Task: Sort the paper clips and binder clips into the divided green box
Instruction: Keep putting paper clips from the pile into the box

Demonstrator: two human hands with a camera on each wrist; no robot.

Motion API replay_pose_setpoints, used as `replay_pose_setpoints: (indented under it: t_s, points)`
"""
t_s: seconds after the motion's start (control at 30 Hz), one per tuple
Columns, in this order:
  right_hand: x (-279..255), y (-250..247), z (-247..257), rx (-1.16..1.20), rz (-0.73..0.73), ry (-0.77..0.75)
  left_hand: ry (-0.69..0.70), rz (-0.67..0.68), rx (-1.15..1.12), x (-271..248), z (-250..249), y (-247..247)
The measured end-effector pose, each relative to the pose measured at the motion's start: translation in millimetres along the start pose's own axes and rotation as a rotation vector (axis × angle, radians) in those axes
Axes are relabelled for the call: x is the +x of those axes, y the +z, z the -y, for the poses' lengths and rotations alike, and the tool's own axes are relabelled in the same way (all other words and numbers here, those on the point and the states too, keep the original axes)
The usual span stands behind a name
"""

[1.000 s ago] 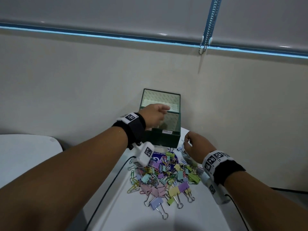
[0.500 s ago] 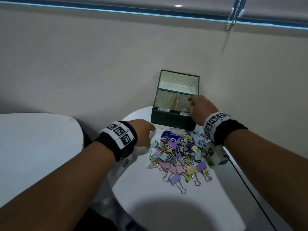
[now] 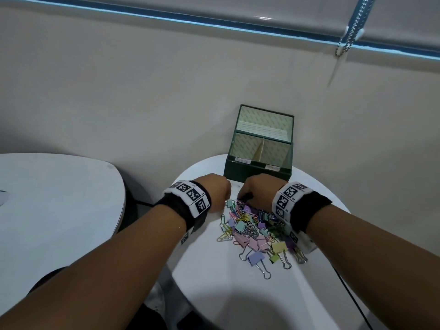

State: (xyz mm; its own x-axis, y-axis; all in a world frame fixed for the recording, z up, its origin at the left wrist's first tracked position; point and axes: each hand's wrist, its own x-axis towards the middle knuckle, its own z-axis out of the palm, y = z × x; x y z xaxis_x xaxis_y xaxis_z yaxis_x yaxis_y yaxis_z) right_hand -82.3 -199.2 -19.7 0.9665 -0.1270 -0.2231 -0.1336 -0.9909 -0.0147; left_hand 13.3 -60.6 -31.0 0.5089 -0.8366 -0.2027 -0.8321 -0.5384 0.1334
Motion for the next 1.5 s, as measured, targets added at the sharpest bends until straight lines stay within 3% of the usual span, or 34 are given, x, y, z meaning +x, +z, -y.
replay_pose_setpoints:
  t_s: [0.17, 0.3, 0.47, 0.53, 0.7, 0.77, 0.83, 0.97, 1.07, 1.2, 1.37, 1.5]
  points:
    - [4, 5, 4, 0.03, 0.007, 0.087, 0.011, 0.001, -0.056, 2, 2, 3]
    - [5, 6, 0, 0.087, 0.005, 0.114, -0.013, -0.154, -0.145, 2, 7, 1]
    - [-6, -7, -6, 0.465, -0.158, 0.189, -0.054, -0.206, -0.103, -3, 11, -2]
    - [-10, -9, -13, 0.758, -0.259, 0.24, -0.081, -0.159, -0.085, -5, 11, 1]
    - [-21, -12, -33, 2.051, -0.377, 0.311, 0.001, -0.008, -0.047, -12, 6, 6]
    - [-24, -13, -40, 2.289, -0.416, 0.276, 0.075, 0.008, -0.081, -14, 1, 3]
    - [-28, -14, -46, 2.376, -0.428, 0.246, 0.128, 0.027, -0.092, -14, -3, 2]
    - [-36, -17, -54, 2.438, -0.478, 0.289, 0.142, 0.078, -0.08, -16, -8, 4]
    - [-37, -20, -55, 2.387, -0.436, 0.373, 0.141, 0.034, -0.094, -14, -9, 4]
    - [-36, -27, -56, 2.041, -0.38, 0.568, 0.108, 0.007, -0.138, -10, -8, 4]
    - [-11, -40, -71, 1.525, -0.594, 0.827, 0.075, -0.005, -0.118, -10, -6, 4]
    - [1, -47, -80, 1.301, -0.611, 0.718, 0.067, 0.015, -0.103, -10, -7, 4]
